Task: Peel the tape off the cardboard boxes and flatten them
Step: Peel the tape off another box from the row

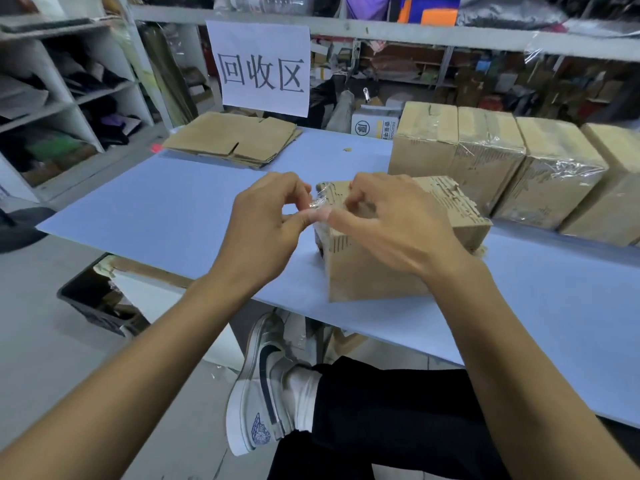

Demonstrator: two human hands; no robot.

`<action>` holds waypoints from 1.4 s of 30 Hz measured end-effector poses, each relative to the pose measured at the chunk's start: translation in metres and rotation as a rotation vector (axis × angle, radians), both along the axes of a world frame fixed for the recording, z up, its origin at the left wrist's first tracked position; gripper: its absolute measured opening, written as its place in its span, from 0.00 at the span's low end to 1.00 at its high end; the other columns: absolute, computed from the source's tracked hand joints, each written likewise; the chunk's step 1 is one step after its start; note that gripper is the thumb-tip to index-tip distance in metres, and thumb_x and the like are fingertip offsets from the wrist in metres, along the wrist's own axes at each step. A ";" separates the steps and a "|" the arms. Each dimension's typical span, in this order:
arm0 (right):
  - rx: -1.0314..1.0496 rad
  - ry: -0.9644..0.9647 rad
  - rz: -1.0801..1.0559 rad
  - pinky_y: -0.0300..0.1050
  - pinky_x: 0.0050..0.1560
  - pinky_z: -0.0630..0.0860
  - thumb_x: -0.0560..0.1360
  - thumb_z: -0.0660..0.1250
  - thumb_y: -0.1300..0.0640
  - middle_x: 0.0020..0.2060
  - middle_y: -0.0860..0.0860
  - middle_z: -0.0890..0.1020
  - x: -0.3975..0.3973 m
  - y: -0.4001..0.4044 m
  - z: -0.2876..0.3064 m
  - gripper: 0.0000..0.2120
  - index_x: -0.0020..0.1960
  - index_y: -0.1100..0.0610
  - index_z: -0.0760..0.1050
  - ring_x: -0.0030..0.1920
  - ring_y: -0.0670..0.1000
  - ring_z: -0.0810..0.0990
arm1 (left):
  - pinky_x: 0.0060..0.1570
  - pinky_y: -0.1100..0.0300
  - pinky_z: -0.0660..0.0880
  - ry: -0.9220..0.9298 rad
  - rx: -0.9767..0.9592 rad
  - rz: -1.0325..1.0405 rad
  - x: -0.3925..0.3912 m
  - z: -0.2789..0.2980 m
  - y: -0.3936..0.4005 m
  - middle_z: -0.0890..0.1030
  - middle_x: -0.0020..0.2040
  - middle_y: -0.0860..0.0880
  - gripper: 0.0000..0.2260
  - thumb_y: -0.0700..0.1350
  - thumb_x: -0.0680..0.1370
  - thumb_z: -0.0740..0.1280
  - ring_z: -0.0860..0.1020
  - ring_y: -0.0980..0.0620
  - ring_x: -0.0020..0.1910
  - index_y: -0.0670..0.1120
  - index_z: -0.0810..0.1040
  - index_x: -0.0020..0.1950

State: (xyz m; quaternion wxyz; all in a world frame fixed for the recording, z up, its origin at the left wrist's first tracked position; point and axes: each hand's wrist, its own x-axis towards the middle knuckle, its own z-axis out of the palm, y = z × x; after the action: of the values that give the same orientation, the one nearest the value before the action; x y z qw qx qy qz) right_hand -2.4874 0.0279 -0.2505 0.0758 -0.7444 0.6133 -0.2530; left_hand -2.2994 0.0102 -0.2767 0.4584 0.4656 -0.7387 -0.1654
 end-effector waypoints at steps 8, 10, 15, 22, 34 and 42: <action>0.081 0.208 0.050 0.49 0.59 0.66 0.73 0.63 0.38 0.56 0.45 0.72 0.009 0.005 0.006 0.22 0.61 0.50 0.73 0.57 0.52 0.66 | 0.47 0.52 0.79 -0.085 0.096 0.097 -0.009 0.002 -0.016 0.82 0.45 0.52 0.10 0.40 0.77 0.71 0.81 0.53 0.46 0.47 0.72 0.39; 0.108 0.208 0.060 0.49 0.57 0.67 0.70 0.60 0.37 0.54 0.46 0.70 0.012 0.003 0.009 0.18 0.52 0.48 0.73 0.55 0.53 0.65 | 0.43 0.57 0.78 -0.079 0.138 0.090 -0.009 0.002 -0.016 0.82 0.42 0.56 0.09 0.38 0.77 0.70 0.81 0.59 0.40 0.44 0.72 0.40; 0.132 0.293 0.033 0.54 0.73 0.58 0.66 0.55 0.32 0.73 0.54 0.65 0.012 0.002 -0.002 0.36 0.66 0.53 0.65 0.76 0.56 0.58 | 0.48 0.58 0.78 0.042 0.171 0.119 -0.014 -0.005 -0.005 0.83 0.42 0.55 0.04 0.42 0.79 0.69 0.81 0.58 0.43 0.46 0.74 0.46; 0.070 0.405 0.062 0.52 0.73 0.56 0.69 0.65 0.35 0.72 0.52 0.68 0.009 0.002 -0.004 0.41 0.74 0.57 0.61 0.75 0.54 0.61 | 0.44 0.68 0.76 0.052 0.270 0.043 -0.011 -0.001 -0.007 0.82 0.45 0.56 0.17 0.39 0.69 0.79 0.79 0.60 0.42 0.49 0.76 0.51; 0.120 0.436 0.151 0.51 0.80 0.47 0.73 0.56 0.25 0.82 0.53 0.51 0.000 0.021 0.005 0.48 0.80 0.58 0.55 0.82 0.54 0.44 | 0.52 0.80 0.65 -0.198 -0.178 0.011 0.003 0.005 -0.006 0.70 0.56 0.49 0.15 0.30 0.76 0.69 0.70 0.59 0.48 0.46 0.85 0.57; 0.062 0.346 0.167 0.54 0.78 0.52 0.71 0.56 0.35 0.82 0.55 0.47 -0.004 0.021 -0.005 0.39 0.72 0.60 0.66 0.81 0.55 0.38 | 0.52 0.62 0.70 -0.270 0.085 -0.072 -0.005 0.006 -0.009 0.80 0.56 0.53 0.14 0.41 0.84 0.61 0.78 0.50 0.56 0.47 0.75 0.69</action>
State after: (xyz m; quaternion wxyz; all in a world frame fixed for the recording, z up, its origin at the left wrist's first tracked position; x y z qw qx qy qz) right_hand -2.4913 0.0494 -0.2559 0.0130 -0.8224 0.5608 -0.0952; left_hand -2.3046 0.0008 -0.2706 0.3286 0.4758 -0.8022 -0.1485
